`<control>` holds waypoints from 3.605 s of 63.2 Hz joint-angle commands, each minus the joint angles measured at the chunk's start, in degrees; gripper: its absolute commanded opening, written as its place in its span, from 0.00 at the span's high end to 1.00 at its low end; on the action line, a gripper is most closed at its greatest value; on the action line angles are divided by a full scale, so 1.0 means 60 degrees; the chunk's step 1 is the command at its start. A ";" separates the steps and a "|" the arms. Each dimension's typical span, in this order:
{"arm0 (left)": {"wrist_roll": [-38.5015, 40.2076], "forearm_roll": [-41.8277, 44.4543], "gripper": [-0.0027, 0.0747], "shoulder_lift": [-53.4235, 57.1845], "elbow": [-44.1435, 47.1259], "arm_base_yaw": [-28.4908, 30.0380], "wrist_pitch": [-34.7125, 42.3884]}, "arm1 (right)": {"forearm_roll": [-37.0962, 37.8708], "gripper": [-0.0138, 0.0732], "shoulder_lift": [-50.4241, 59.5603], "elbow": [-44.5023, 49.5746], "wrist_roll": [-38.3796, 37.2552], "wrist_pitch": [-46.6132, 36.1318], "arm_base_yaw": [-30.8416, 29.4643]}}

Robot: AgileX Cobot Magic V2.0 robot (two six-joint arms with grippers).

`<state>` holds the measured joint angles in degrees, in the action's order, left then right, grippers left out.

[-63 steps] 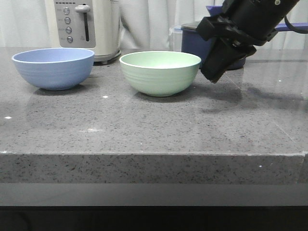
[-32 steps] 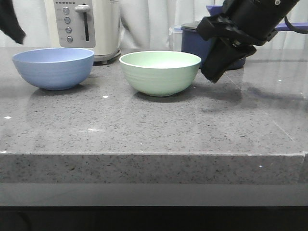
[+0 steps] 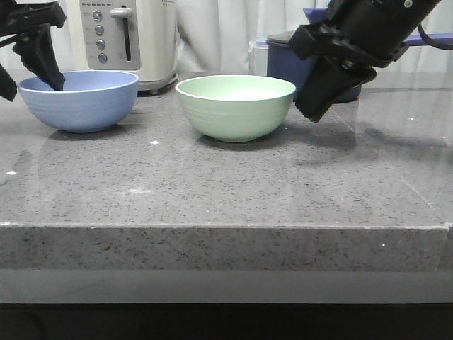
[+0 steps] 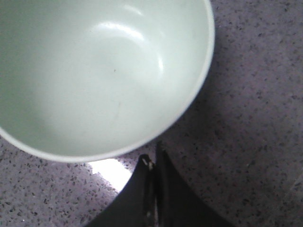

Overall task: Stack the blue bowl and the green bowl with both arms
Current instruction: 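Grasp the rim of the light blue bowl with the left gripper and lift, then carry the blue bowl over the green bowl and lower it inside, then open the left gripper and withdraw it from the stacked bowls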

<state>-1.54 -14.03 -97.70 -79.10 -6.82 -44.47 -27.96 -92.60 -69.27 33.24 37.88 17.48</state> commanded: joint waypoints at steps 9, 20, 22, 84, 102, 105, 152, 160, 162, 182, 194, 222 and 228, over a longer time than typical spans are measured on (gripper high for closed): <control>0.0007 -0.0193 0.73 0.0193 -0.0333 0.0007 0.0349 | -0.0251 0.91 0.0390 -0.0240 0.0124 -0.0406 -0.0010; 0.0007 -0.0193 0.93 0.0177 -0.0333 0.0007 0.0383 | -0.0251 0.91 0.0390 -0.0240 0.0124 -0.0406 -0.0010; 0.0007 -0.0193 0.96 0.0177 -0.0333 0.0007 0.0402 | -0.0251 0.91 0.0390 -0.0240 0.0124 -0.0406 -0.0010; -0.0288 -0.0279 0.99 -0.0055 -0.3481 -0.3174 -0.0483 | -0.0251 0.91 0.0390 -0.0240 0.0124 -0.0406 -0.0010; -0.0288 -0.0297 0.99 -0.0638 -0.3636 -0.3709 -0.0551 | -0.0251 0.91 0.0390 -0.0240 0.0124 -0.0406 -0.0010; -0.0288 -0.0297 0.99 -0.0754 -0.3636 -0.3709 -0.0551 | -0.0251 0.91 0.0390 -0.0240 0.0124 -0.0406 -0.0010; -0.0309 -0.0297 0.80 -0.0937 -0.3636 -0.3709 -0.0370 | -0.0251 0.91 0.0390 -0.0240 0.0124 -0.0406 -0.0010; -0.0309 -0.0318 0.57 -0.0937 -0.3636 -0.3709 -0.0370 | -0.0251 0.91 0.0390 -0.0240 0.0124 -0.0406 -0.0010; -0.0309 -0.0346 0.54 -0.0937 -0.3636 -0.3709 -0.0370 | -0.0251 0.91 0.0390 -0.0240 0.0124 -0.0406 -0.0010; -0.0309 -0.0461 0.44 -0.0858 -0.3770 -0.3709 -0.0455 | -0.0251 0.91 0.0390 -0.0240 0.0124 -0.0406 -0.0010; -0.0309 0.0233 0.44 -0.0204 -0.3994 -0.3709 -0.0994 | -0.0251 0.91 0.0390 -0.0240 0.0124 -0.0406 -0.0010; -0.0094 0.1795 0.44 0.3533 -0.0990 -0.3691 -0.0757 | -0.0251 0.91 0.0390 -0.0240 0.0124 -0.0406 -0.0010; 0.0050 0.1987 0.44 0.4570 0.0120 -0.3691 -0.0612 | -0.0251 0.91 0.0390 -0.0240 0.0124 -0.0406 -0.0010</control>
<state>-2.35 -2.91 -76.89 -81.55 -28.56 -52.56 -27.96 -92.60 -69.27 33.24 37.85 17.48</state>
